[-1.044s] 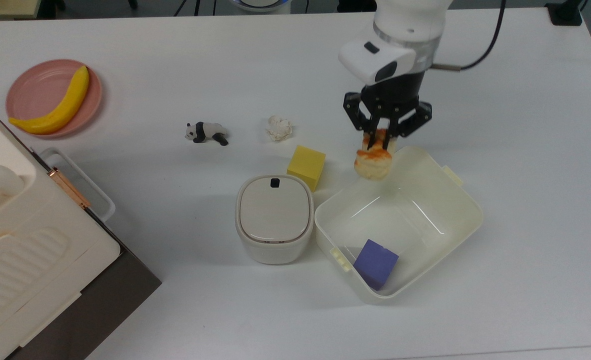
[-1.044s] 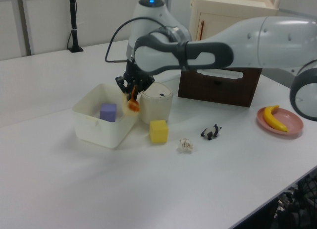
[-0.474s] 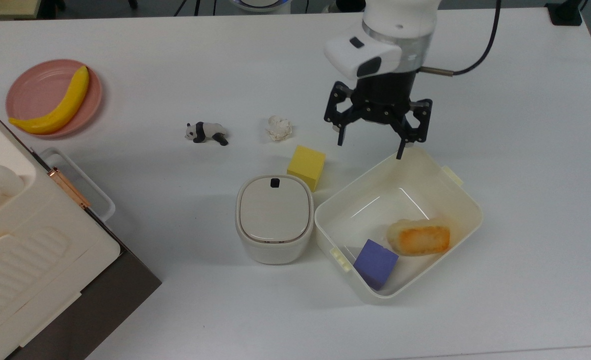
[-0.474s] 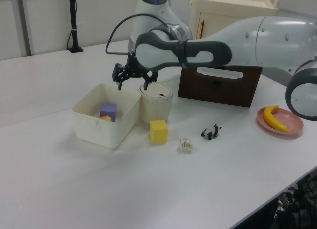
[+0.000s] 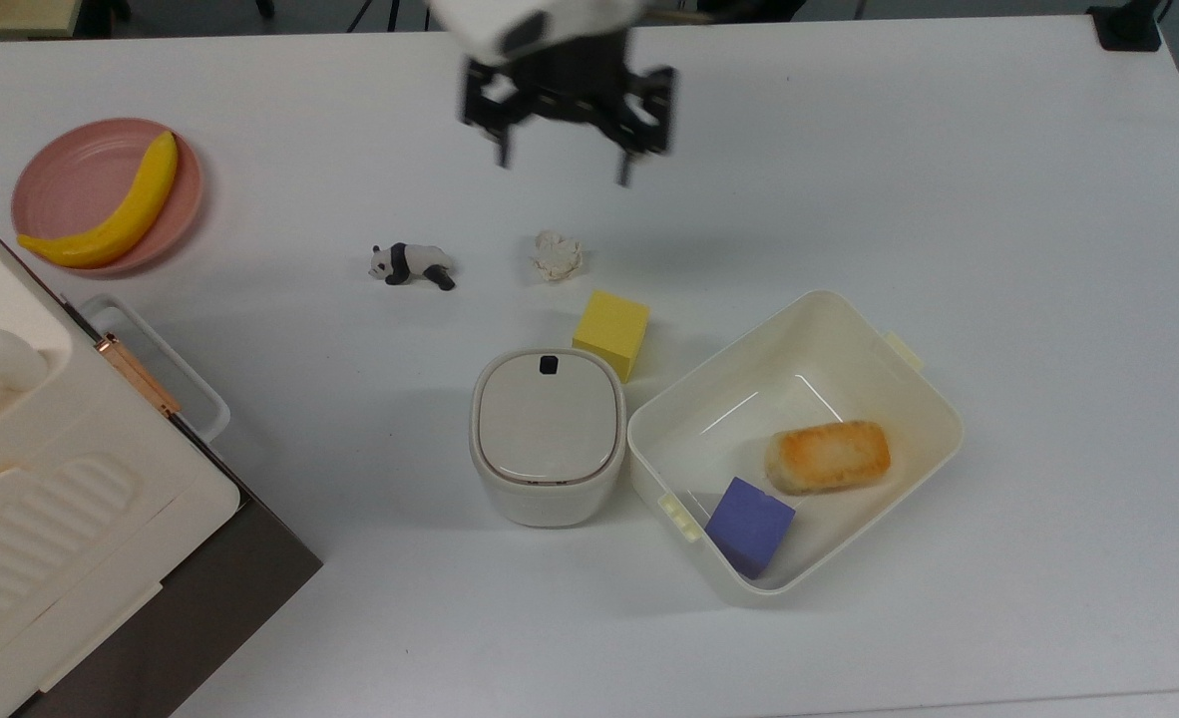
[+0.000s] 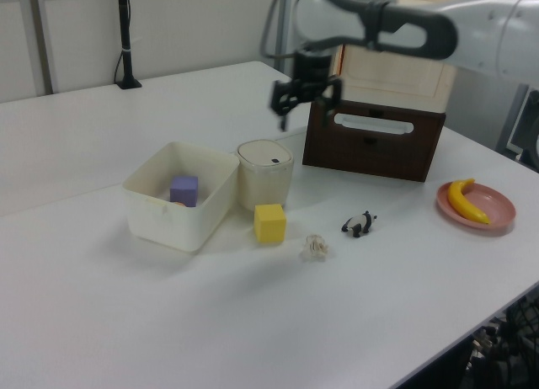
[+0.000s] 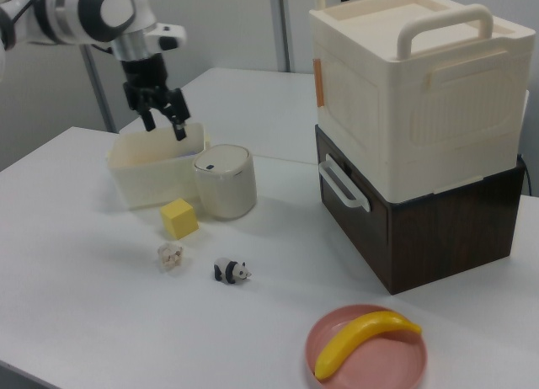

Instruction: Put the bread in the basket

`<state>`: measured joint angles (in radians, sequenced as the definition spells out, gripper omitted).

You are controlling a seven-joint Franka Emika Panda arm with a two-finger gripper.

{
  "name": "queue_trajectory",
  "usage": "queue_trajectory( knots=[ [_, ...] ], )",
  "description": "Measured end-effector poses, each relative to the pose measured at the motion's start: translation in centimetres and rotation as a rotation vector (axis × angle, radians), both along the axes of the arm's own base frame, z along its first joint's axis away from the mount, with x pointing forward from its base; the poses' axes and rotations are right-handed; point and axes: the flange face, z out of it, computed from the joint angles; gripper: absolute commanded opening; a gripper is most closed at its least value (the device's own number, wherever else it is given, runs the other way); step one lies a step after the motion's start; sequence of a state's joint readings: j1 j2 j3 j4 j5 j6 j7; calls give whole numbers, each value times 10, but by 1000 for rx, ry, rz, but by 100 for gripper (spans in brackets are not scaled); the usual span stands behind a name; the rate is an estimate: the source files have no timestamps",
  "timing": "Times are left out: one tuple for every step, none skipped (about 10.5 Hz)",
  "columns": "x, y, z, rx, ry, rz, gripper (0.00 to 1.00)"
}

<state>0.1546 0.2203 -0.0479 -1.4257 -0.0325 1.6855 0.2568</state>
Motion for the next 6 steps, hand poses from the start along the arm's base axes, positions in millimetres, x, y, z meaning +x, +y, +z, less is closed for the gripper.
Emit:
queue_trajectory(
  knots=[
    [-7, -35, 9, 5, 28, 13, 100],
    [-13, -61, 14, 8, 43, 30, 100],
    [-16, -79, 15, 10, 52, 60, 100],
    [-17, -92, 13, 12, 58, 82, 100],
    [-18, -103, 10, 15, 64, 88, 100],
    [-18, -109, 9, 16, 68, 84, 100]
  ],
)
